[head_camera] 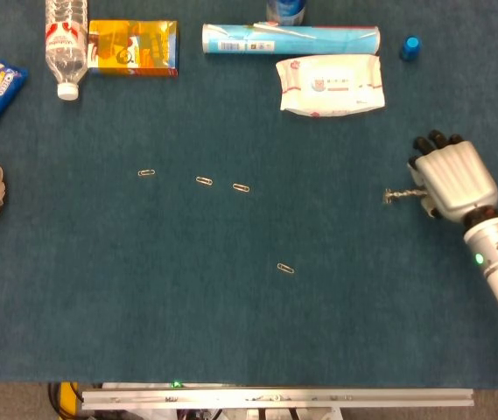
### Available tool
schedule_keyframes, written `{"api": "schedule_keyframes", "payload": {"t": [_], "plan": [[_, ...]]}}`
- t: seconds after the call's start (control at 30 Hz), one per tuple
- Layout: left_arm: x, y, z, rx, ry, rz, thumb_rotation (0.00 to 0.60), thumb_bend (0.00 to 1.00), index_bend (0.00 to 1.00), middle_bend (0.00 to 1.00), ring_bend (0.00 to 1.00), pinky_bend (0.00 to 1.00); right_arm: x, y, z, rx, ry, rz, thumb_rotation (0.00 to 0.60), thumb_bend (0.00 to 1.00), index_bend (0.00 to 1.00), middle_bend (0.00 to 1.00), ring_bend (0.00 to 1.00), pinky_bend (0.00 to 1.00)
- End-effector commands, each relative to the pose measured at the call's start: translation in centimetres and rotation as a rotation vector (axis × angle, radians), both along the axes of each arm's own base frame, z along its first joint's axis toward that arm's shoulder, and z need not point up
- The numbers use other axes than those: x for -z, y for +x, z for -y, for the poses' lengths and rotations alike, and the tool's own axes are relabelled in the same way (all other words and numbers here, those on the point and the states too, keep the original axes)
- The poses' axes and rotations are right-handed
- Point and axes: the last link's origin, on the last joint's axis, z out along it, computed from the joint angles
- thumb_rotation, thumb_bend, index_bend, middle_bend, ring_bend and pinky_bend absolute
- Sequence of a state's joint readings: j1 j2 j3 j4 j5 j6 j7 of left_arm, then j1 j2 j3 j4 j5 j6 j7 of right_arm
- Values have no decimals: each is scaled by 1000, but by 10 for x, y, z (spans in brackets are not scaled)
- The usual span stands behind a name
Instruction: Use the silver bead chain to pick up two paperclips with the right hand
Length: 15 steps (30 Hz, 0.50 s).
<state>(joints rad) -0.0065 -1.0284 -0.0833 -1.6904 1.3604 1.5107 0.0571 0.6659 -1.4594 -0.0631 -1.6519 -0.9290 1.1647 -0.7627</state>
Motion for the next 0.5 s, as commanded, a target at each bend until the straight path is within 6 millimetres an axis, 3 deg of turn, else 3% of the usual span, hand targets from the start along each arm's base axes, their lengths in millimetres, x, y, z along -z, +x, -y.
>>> {"api": "schedule_keyframes", "payload": {"t": [0.03,0.2,0.5], "plan": [[1,0,0,0,-2,0,600,55,557,494,409,525,-5,-4,-2,9,-4,-6,600,94,381,272,191,327],[2,0,-1,1,-9,-2,600,55,558,493,409,525,-15,-11,-5,26,-22,7,600,61,295,271,191,327],[7,1,-3,4,-31,-1,600,54,557,493,409,525,-45,-19,-15,26,-106,80,600,62,292,271,191,327]]}}
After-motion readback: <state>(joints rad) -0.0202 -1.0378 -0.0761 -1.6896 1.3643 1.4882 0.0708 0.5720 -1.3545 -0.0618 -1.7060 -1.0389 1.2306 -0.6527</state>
